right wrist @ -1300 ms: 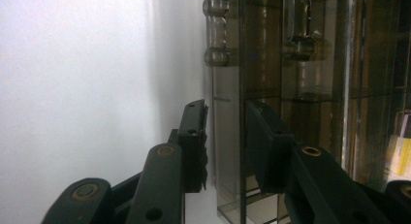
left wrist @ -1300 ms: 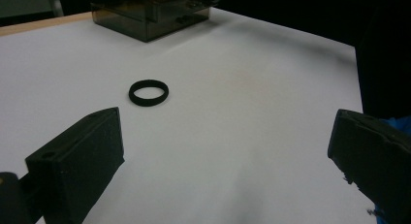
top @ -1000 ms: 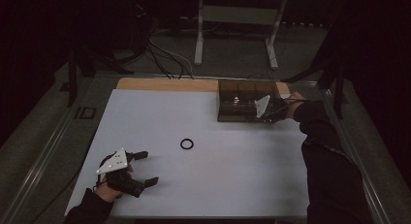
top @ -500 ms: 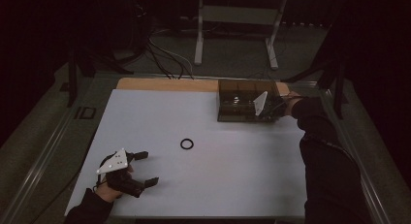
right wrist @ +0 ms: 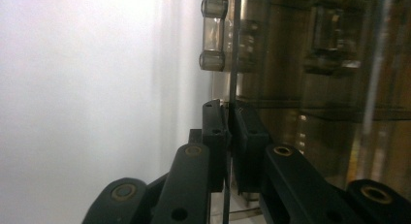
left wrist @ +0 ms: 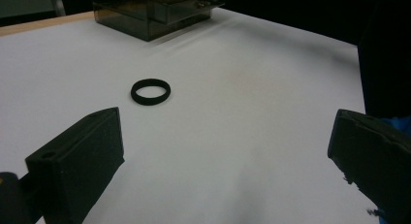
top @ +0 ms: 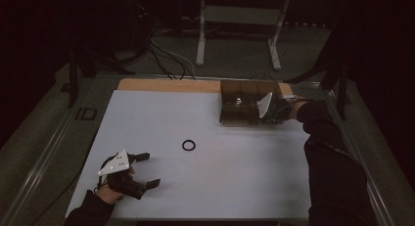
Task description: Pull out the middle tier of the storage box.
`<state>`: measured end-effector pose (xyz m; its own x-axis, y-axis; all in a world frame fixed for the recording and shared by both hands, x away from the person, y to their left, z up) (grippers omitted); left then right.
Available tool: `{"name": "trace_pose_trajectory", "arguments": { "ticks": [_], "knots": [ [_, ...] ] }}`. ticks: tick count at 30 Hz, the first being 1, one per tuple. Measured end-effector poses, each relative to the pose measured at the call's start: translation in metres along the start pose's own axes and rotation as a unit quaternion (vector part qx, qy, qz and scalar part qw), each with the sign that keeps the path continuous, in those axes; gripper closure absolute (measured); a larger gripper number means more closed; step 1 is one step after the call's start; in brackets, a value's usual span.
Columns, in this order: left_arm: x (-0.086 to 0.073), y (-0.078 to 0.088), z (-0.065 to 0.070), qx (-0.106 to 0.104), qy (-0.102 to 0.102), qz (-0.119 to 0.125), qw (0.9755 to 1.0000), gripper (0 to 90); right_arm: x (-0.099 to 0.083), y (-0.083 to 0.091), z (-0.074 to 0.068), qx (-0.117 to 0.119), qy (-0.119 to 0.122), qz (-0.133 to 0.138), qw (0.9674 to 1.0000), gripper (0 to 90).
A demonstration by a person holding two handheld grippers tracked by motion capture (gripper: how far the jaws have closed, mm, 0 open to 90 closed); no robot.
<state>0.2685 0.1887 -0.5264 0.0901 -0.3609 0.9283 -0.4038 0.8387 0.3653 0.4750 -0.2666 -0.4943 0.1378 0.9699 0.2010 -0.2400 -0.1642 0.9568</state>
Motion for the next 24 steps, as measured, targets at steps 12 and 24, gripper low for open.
{"name": "trace_pose_trajectory", "arguments": {
  "ticks": [12, 24],
  "knots": [
    [0.0, 0.0, 0.0, -0.001, -0.001, -0.001, 1.0, 1.0, -0.004, 0.004, -0.019, 0.016, 0.004, 0.008, 0.9998, 86.3],
    [0.0, 0.0, 0.001, -0.002, -0.004, -0.002, 1.0, 1.0, -0.008, 0.007, -0.032, 0.019, 0.007, 0.016, 0.9997, 86.5]
  ]
}}
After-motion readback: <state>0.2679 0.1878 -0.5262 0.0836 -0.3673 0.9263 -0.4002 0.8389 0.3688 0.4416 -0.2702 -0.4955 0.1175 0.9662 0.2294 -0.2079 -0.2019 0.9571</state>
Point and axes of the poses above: each handheld gripper's, and its own axes: y roughly backward along the jaws, x roughly out of its top, z roughly to its right, the point moved 4 cm from there along -y, roughly forward along the jaws, and after that the axes turned 13 degrees about -y, right-handed, at the moved point
